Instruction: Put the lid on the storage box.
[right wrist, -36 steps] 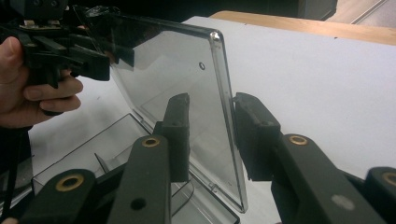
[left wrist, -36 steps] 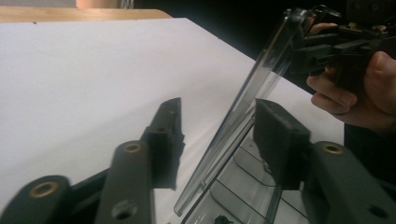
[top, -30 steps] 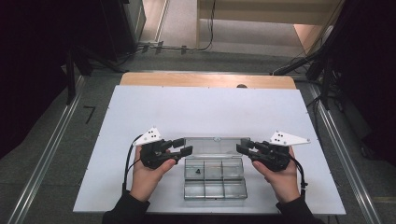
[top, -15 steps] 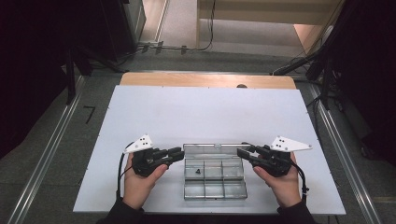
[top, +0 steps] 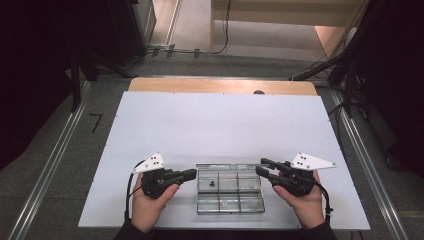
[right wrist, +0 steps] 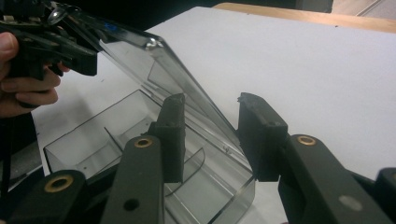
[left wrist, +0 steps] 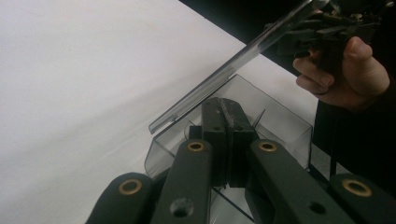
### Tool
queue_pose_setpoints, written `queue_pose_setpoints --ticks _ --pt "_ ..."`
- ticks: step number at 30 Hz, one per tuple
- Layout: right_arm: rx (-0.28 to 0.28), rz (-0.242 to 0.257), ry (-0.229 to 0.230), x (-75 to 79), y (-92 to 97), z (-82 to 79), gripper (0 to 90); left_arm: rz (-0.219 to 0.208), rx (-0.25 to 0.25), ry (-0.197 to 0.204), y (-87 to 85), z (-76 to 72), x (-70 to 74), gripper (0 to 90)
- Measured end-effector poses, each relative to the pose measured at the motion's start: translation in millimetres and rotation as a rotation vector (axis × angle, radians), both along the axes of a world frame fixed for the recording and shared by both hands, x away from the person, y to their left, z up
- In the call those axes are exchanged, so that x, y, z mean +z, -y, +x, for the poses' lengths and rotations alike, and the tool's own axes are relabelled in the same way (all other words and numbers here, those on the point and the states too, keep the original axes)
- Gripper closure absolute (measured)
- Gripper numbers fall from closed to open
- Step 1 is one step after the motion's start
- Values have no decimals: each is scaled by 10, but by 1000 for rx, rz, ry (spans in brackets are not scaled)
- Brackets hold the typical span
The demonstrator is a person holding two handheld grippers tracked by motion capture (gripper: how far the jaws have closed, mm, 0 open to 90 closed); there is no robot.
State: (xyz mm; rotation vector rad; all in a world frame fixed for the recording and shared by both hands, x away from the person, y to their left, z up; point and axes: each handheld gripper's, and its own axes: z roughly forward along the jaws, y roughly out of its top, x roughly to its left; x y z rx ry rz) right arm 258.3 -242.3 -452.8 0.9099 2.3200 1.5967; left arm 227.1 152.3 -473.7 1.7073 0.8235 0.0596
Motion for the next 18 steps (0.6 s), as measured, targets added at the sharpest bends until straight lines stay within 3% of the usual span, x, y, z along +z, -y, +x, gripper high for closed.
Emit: queue_pose_setpoints --ticks 14,18 --pt "-2 -16 -16 -34 94 -102 517 -14 -37 6 87 -29 -15 897" --pt "-15 -22 -21 -59 169 -157 566 -19 -41 8 96 -49 -28 897"
